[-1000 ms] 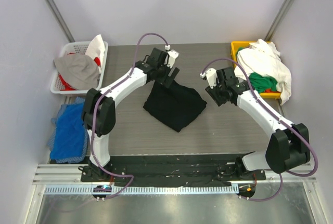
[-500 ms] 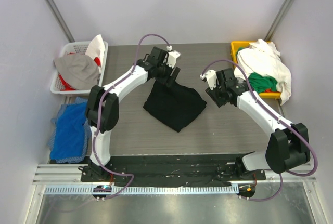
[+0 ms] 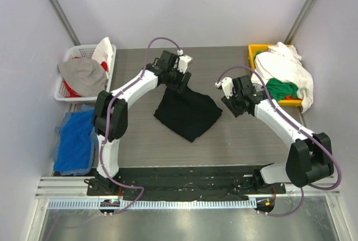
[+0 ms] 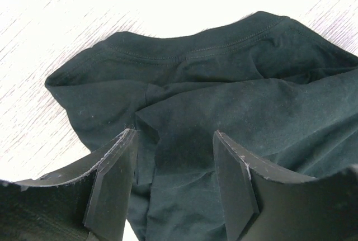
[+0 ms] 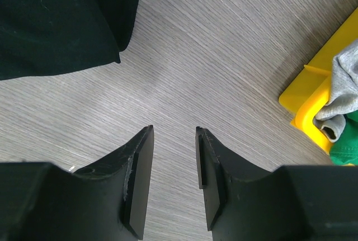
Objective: Fold and stack the t-shirts
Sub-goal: Fold the long partially folded tshirt into a neat square, then smooth out wrinkles on the folded tshirt
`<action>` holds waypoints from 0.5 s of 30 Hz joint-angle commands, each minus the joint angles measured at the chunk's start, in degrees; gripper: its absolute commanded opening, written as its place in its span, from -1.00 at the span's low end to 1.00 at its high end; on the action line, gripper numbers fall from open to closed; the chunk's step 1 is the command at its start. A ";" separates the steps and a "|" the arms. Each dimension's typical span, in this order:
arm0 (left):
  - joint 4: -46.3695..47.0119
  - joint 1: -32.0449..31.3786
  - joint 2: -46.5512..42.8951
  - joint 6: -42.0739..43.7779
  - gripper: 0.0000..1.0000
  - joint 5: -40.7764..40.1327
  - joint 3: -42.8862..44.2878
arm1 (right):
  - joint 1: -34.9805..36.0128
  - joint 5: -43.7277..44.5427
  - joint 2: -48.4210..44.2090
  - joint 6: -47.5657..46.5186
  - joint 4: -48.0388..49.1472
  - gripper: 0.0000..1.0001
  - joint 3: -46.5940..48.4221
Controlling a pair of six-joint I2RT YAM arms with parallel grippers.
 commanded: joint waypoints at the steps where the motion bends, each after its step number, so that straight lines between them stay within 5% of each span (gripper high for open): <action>1: -0.13 0.33 -0.49 -0.40 0.20 0.85 1.48 | 0.20 -0.19 -2.10 0.14 1.74 -0.15 0.09; 15: 0.05 1.12 0.39 0.31 -0.13 0.58 0.42 | 0.20 0.08 -2.98 -0.12 1.47 -0.15 -0.26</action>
